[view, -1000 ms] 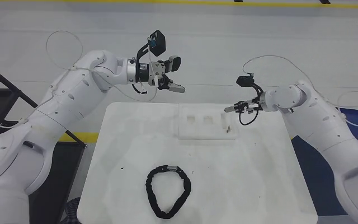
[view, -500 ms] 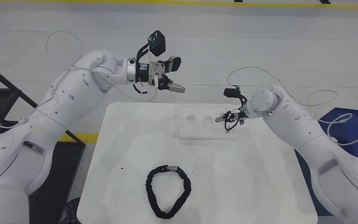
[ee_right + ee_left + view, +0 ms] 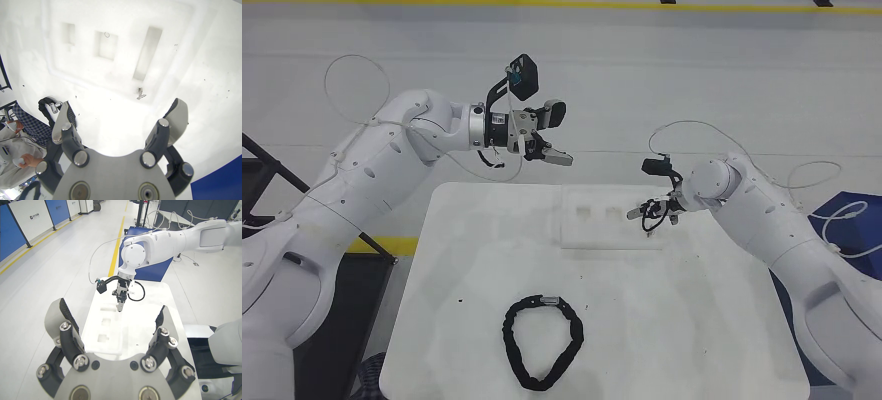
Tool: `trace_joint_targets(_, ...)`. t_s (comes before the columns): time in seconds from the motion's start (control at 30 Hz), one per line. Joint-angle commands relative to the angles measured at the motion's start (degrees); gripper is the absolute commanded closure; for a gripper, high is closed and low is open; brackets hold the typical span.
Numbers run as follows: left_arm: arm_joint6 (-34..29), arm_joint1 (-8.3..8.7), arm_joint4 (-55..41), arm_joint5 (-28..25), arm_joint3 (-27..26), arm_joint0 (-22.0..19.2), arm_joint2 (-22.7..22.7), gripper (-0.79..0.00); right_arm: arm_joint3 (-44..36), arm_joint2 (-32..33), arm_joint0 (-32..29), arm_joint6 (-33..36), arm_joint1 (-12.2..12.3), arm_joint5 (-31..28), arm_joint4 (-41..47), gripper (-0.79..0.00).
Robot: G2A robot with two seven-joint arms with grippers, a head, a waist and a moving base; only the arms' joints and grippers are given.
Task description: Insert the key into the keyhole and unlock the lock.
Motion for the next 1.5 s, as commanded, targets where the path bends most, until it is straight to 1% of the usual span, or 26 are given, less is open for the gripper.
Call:
trace_joint_targets(0.0,0.0,0.0,0.0,0.0,0.0,0.0,0.0,-0.785,0.0,0.0,0.0,0.0,0.0,0.0,0.0,-0.785)
trace_joint_targets(0.07,0.0,0.0,0.0,0.0,0.0,0.0,0.0,-0.785,0.1,0.0,-0.2,-0.3,0.0,0.1,-0.1,-0.785)
trace_joint_targets(0.13,0.0,0.0,0.0,0.0,0.0,0.0,0.0,-0.785,-0.8,0.0,-0.7,-1.7,0.0,0.6,-1.6,-0.785)
trace_joint_targets(0.23,0.0,0.0,0.0,0.0,0.0,0.0,0.0,-0.785,-2.0,-0.5,-1.4,-1.8,0.0,-0.3,-4.4,-0.785)
trace_joint_targets(0.3,0.0,0.0,0.0,0.0,0.0,0.0,0.0,-0.785,-2.3,-0.8,-2.1,-2.2,-0.2,0.3,-5.9,-0.785)
trace_joint_targets(0.43,0.0,0.0,0.0,0.0,0.0,0.0,0.0,-0.785,-2.1,-1.3,-2.9,-1.2,-0.8,1.2,-7.5,-0.785)
trace_joint_targets(0.63,0.0,0.0,0.0,0.0,0.0,0.0,0.0,-0.785,0.3,-1.4,-2.9,-0.8,-2.0,0.4,-9.0,-0.785)
trace_joint_targets(0.67,0.0,0.0,0.0,0.0,0.0,0.0,0.0,-0.785,0.7,-1.5,-2.7,-0.8,-2.2,-0.2,-9.5,-0.68)
trace_joint_targets(0.73,0.0,0.0,0.0,0.0,0.0,0.0,0.0,-0.785,1.4,-1.7,-2.5,-1.0,-2.7,-0.8,-10.6,-0.64)
trace_joint_targets(0.8,0.0,0.0,0.0,0.0,0.0,0.0,0.0,-0.785,2.1,-1.8,-2.3,-1.0,-3.1,-1.3,-11.2,-0.526)
trace_joint_targets(0.83,0.0,0.0,0.0,0.0,0.0,0.0,0.0,-0.785,2.5,-1.7,-2.3,-1.0,-3.4,-1.5,-11.4,-0.499)
trace_joint_targets(0.87,0.0,0.0,0.0,0.0,0.0,0.0,0.0,-0.785,2.9,-1.7,-2.3,-1.1,-3.6,-1.7,-11.5,-0.428)
trace_joint_targets(0.9,0.0,0.0,0.0,0.0,0.0,0.0,0.0,-0.785,3.3,-1.7,-2.2,-1.1,-3.8,-1.9,-11.7,-0.385)
trace_joint_targets(0.97,0.0,0.0,0.0,0.0,0.0,0.0,0.0,-0.785,4.4,-1.5,-2.1,-1.2,-4.3,-2.4,-11.8,-0.357)
trace_joint_targets(1.0,0.0,0.0,0.0,0.0,0.0,0.0,0.0,-0.785,4.9,-1.4,-2.1,-1.3,-4.5,-2.7,-11.7,-0.329)
trace_joint_targets(1.07,0.0,0.0,0.0,0.0,0.0,0.0,0.0,-0.785,6.2,-1.2,-2.0,-1.4,-4.9,-3.2,-11.6,-0.326)
trace_joint_targets(1.2,0.0,0.0,0.0,0.0,0.0,0.0,0.0,-0.785,8.4,-0.8,-1.9,-1.5,-5.7,-3.7,-11.5,-0.289)
trace_joint_targets(1.3,0.0,0.0,0.0,0.0,0.0,0.0,0.0,-0.785,10.0,-0.6,-1.8,-1.7,-6.4,-4.5,-11.6,-0.243)
trace_joint_targets(1.47,0.0,0.0,0.0,0.0,0.0,0.0,0.0,-0.785,12.5,-0.2,-1.7,-2.2,-7.4,-5.9,-11.5,-0.231)
